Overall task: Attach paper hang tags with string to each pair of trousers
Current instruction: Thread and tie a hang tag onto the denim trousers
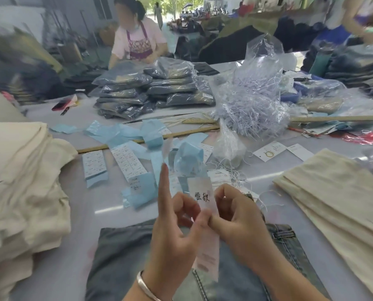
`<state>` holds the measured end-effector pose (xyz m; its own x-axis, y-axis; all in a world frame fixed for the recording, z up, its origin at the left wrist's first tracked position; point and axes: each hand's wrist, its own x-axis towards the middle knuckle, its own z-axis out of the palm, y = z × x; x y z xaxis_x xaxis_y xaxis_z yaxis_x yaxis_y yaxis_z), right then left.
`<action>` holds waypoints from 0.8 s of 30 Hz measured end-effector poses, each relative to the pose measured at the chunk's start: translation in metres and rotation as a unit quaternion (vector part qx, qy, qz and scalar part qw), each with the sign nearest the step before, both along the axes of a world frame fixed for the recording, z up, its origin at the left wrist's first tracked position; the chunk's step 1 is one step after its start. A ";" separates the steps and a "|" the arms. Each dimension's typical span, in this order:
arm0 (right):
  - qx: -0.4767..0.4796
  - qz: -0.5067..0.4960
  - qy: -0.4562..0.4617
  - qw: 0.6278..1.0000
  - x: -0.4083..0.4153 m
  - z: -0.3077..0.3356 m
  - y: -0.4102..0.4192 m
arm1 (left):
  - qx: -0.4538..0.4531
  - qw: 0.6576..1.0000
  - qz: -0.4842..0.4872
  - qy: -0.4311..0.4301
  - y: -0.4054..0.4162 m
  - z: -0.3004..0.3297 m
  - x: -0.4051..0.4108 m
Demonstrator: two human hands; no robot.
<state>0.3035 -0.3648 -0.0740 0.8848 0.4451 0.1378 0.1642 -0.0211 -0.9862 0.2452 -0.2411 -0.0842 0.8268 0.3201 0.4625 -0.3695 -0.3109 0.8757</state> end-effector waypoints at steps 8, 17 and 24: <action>0.095 0.222 0.107 0.964 -0.025 0.030 -0.007 | -0.147 0.982 -0.121 0.011 0.010 0.026 -0.027; 0.137 0.210 0.092 0.964 -0.041 0.033 -0.005 | -0.225 0.962 -0.152 -0.001 0.008 0.034 -0.046; 0.093 0.075 0.054 0.991 -0.046 0.023 -0.001 | -0.230 0.968 -0.099 -0.028 0.023 0.027 -0.059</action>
